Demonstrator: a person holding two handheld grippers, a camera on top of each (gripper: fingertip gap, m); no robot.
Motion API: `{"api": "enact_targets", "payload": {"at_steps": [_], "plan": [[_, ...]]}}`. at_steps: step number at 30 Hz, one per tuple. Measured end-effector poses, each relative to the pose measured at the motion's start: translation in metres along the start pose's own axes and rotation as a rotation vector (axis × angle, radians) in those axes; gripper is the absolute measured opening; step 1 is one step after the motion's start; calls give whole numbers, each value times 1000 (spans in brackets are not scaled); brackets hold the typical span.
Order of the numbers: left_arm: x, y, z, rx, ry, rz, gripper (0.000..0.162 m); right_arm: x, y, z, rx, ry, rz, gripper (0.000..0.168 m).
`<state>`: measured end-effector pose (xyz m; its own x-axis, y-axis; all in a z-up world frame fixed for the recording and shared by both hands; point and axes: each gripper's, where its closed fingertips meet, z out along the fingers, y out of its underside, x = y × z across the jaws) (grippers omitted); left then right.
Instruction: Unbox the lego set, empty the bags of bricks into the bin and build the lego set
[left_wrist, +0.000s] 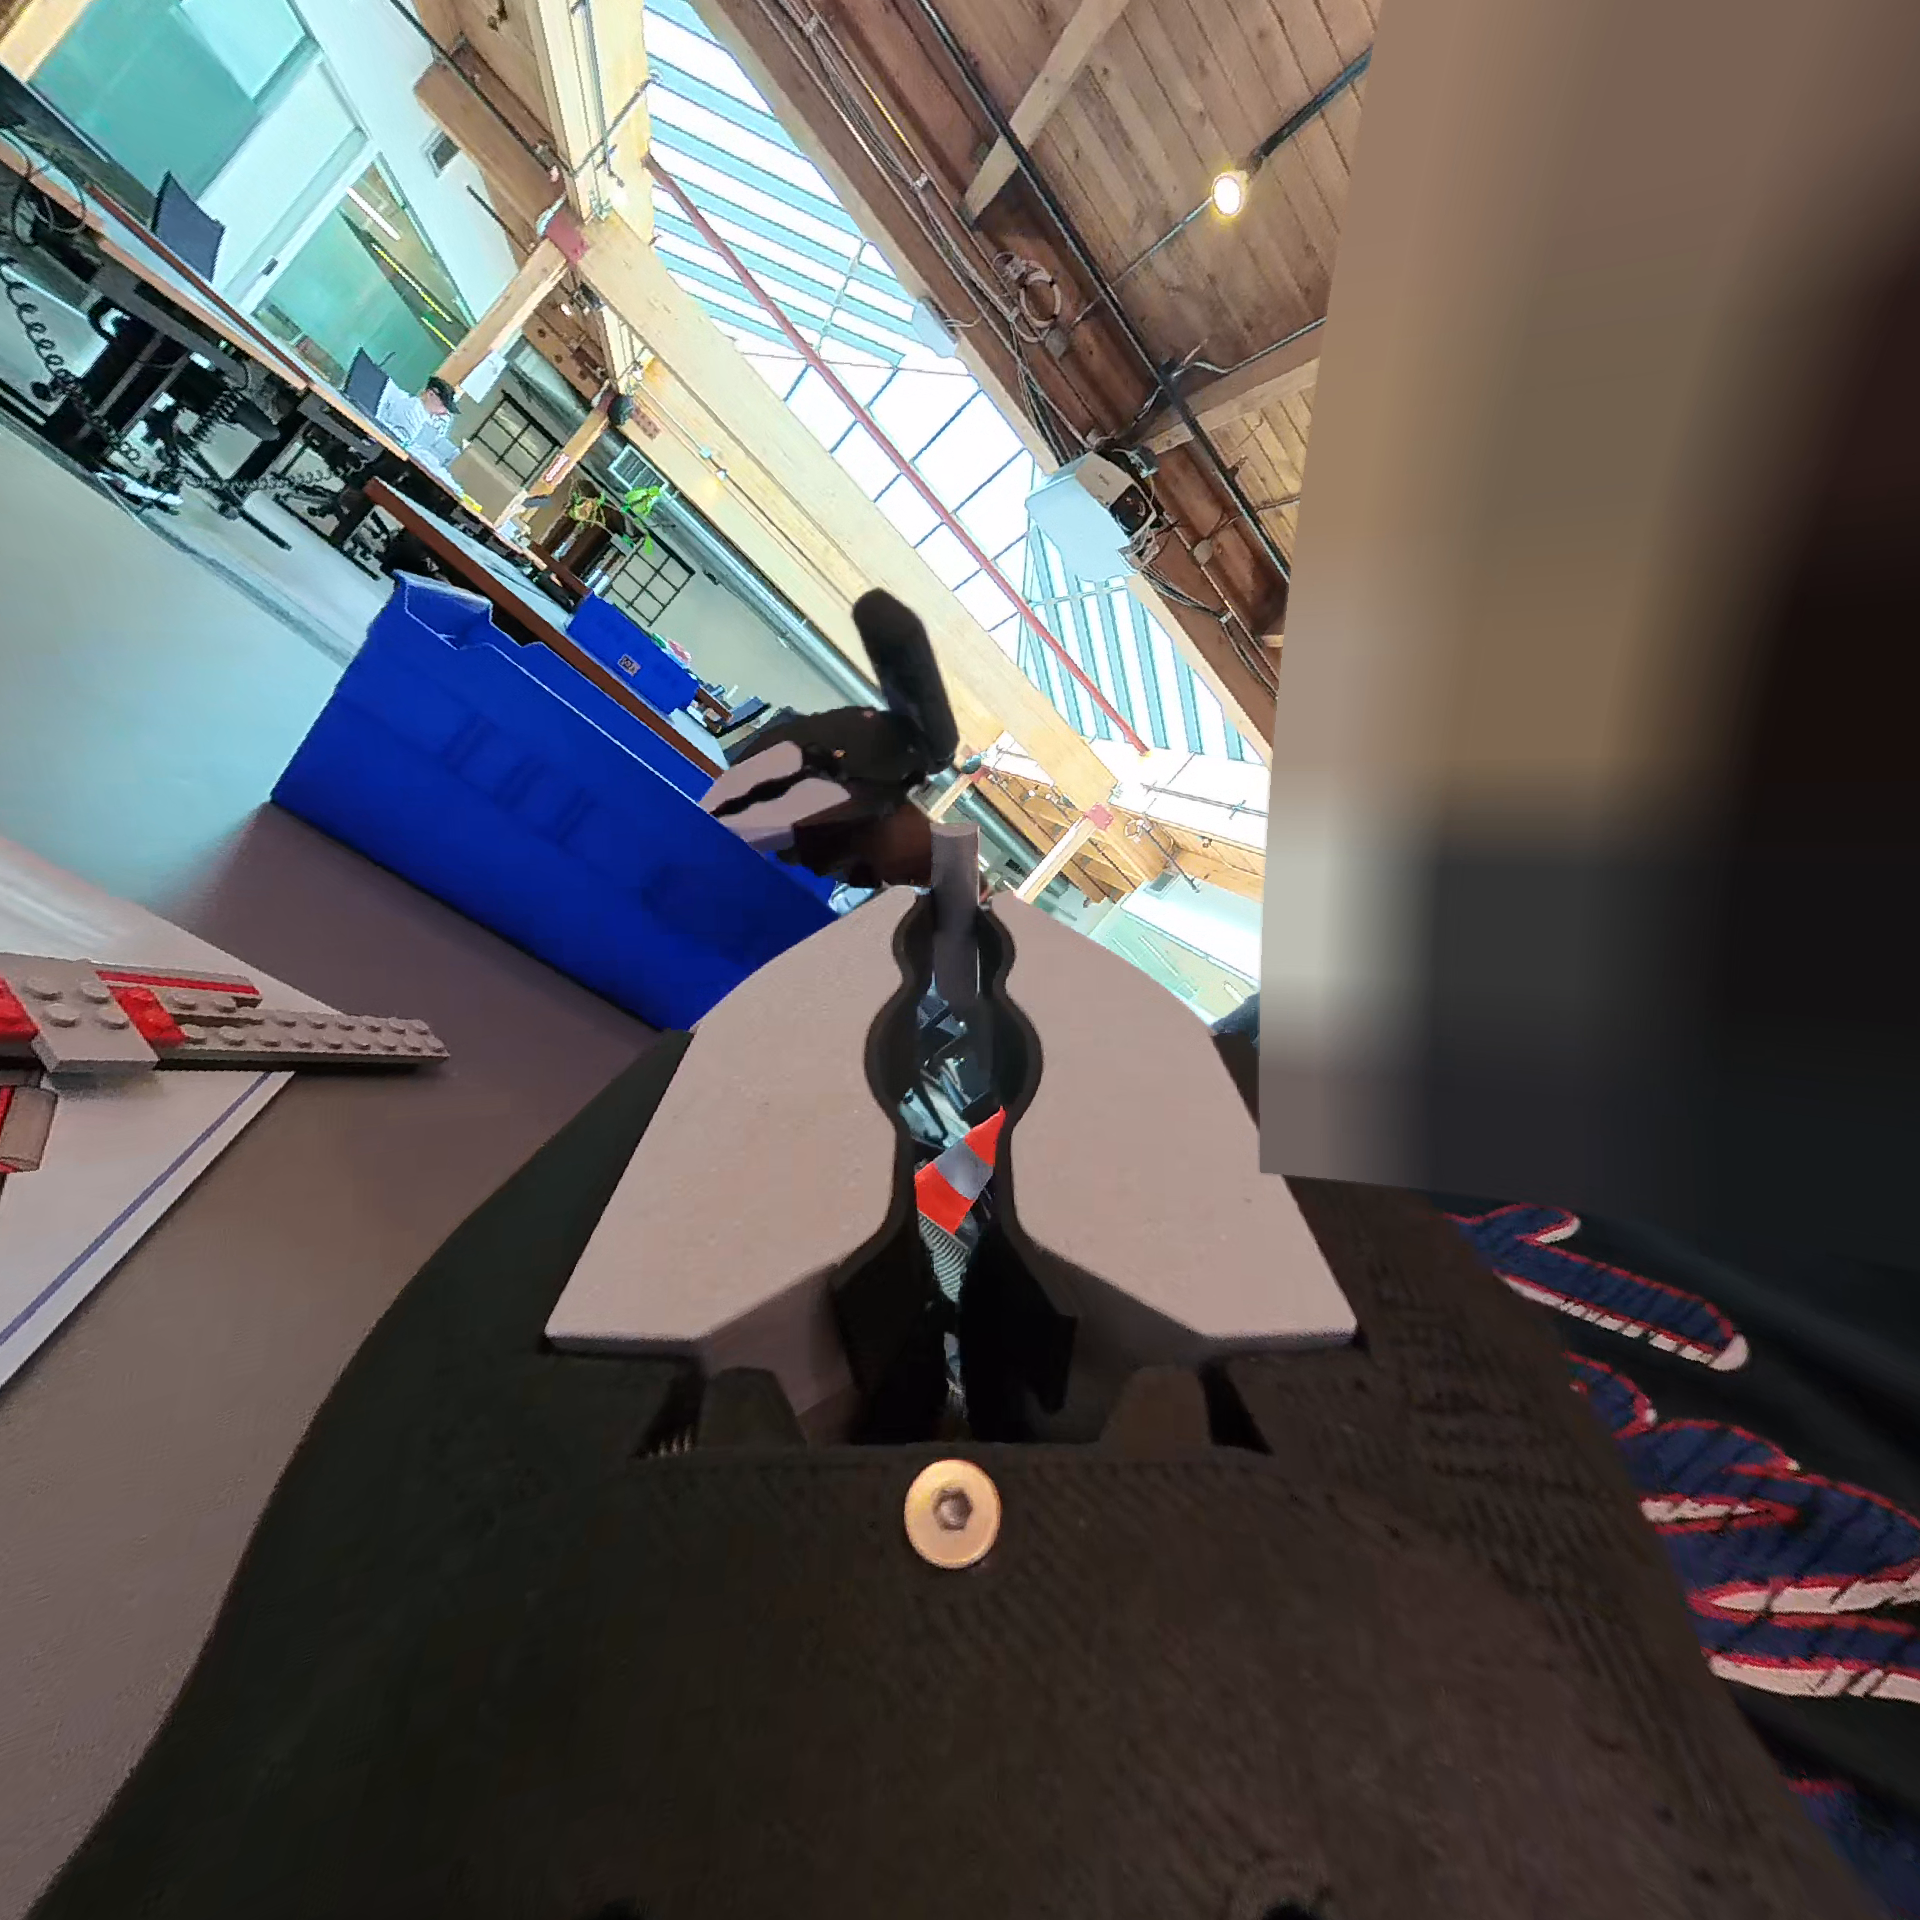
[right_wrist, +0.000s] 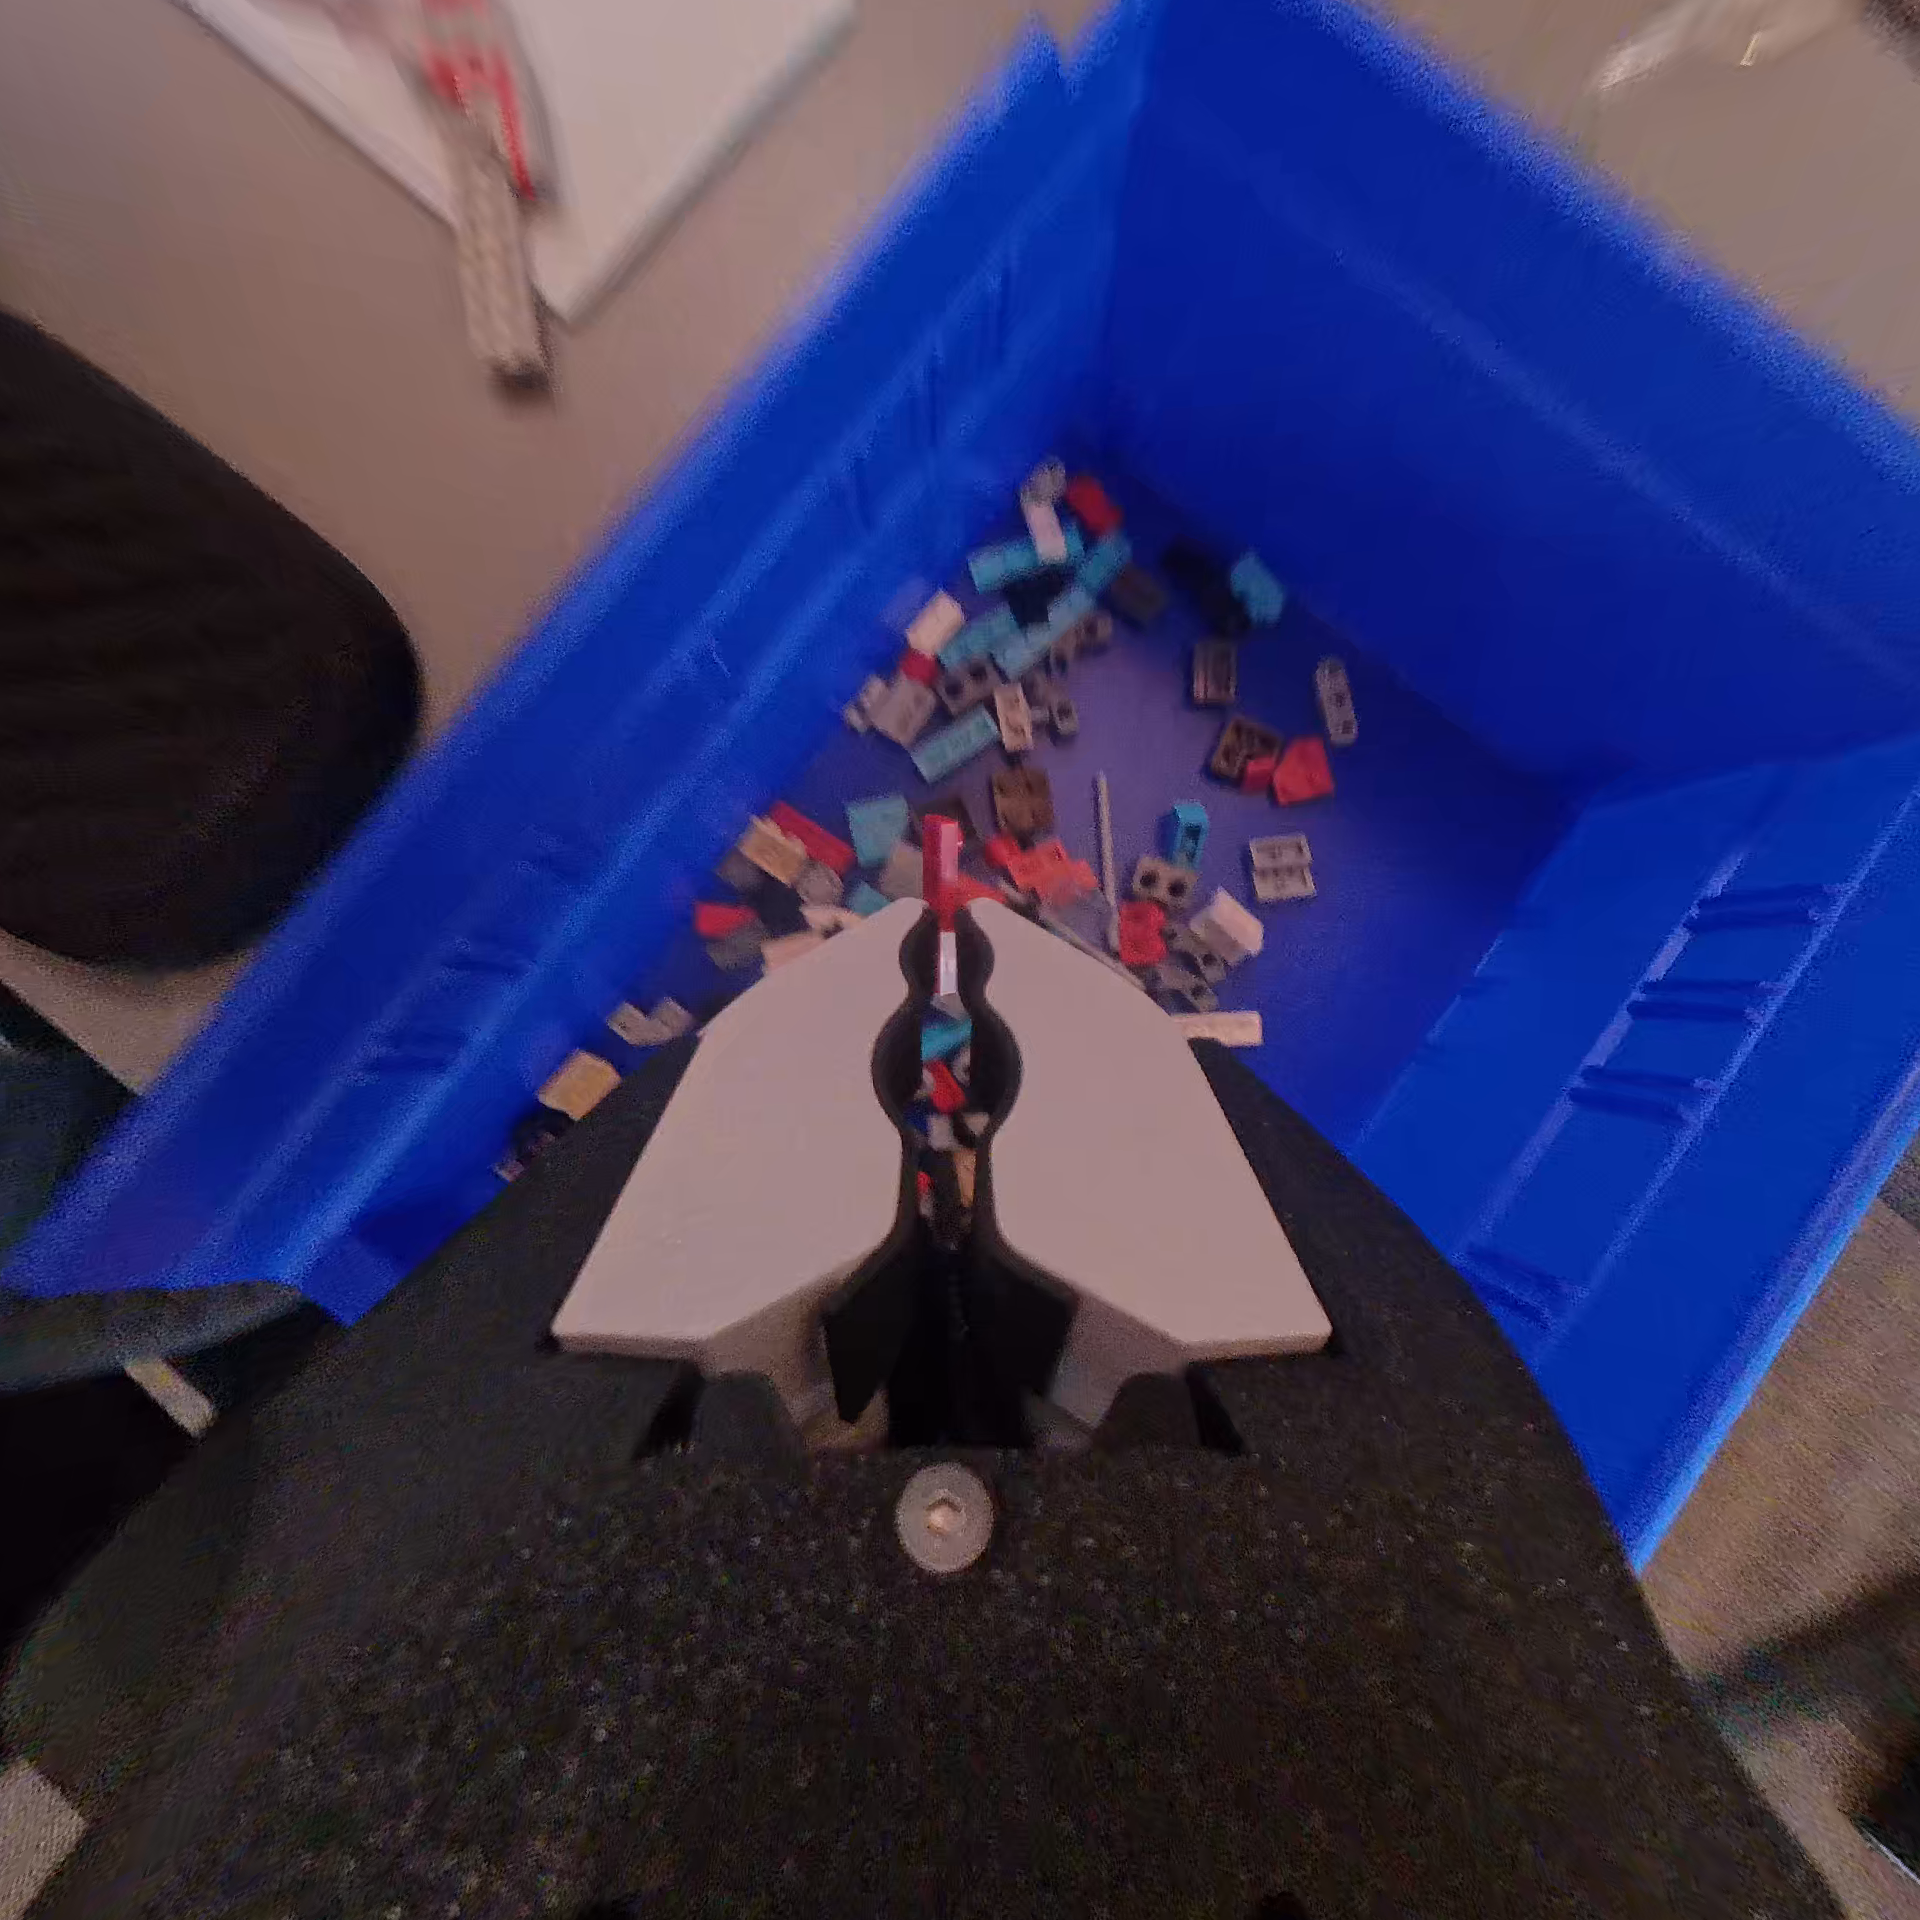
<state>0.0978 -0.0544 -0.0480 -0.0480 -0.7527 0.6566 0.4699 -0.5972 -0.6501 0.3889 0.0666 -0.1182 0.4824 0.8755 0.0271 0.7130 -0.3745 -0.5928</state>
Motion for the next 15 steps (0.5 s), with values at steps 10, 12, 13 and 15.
{"api": "enact_targets", "payload": {"at_steps": [10,12,13,15], "plan": [[11,0,-3,2,-16,63,8,-95,-81,-51,483,-304,138,3],[11,0,-8,-3,-52,97,8,-130,-94,-40,437,-291,52,3],[9,0,-11,-10,-77,114,8,-148,-96,-26,375,-262,-12,3],[4,2,-18,-28,-121,137,8,-173,-85,12,181,-167,-141,3]]}}
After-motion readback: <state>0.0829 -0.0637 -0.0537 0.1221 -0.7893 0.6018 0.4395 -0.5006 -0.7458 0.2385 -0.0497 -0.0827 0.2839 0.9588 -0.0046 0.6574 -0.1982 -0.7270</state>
